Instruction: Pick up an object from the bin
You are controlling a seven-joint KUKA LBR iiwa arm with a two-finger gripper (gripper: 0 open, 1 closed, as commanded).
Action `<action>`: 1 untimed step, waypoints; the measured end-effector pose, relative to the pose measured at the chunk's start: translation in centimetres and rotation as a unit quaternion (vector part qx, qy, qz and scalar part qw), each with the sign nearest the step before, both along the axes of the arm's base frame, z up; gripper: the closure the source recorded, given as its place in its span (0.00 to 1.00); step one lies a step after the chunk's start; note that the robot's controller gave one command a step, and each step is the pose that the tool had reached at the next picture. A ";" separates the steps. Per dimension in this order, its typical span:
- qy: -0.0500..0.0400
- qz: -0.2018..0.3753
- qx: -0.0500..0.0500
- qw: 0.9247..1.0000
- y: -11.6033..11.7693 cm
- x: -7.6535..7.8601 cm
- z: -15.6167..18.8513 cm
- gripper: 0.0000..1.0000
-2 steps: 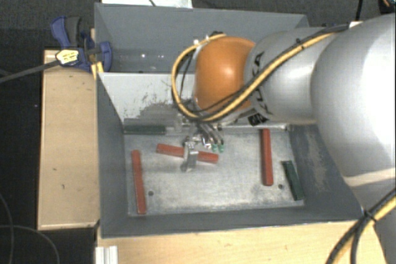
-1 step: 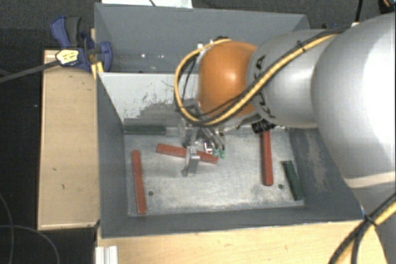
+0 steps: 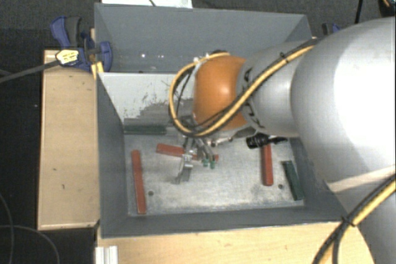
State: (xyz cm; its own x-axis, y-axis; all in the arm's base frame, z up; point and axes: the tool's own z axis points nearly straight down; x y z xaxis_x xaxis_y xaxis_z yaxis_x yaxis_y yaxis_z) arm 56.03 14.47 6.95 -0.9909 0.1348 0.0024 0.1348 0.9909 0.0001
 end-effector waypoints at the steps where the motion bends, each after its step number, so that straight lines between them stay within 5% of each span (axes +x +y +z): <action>1: -0.001 -0.001 0.000 1.000 0.0 0.1 0.1 0.00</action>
Offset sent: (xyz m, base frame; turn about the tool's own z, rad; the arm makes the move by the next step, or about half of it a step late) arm 0.0000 0.0000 0.0000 0.0000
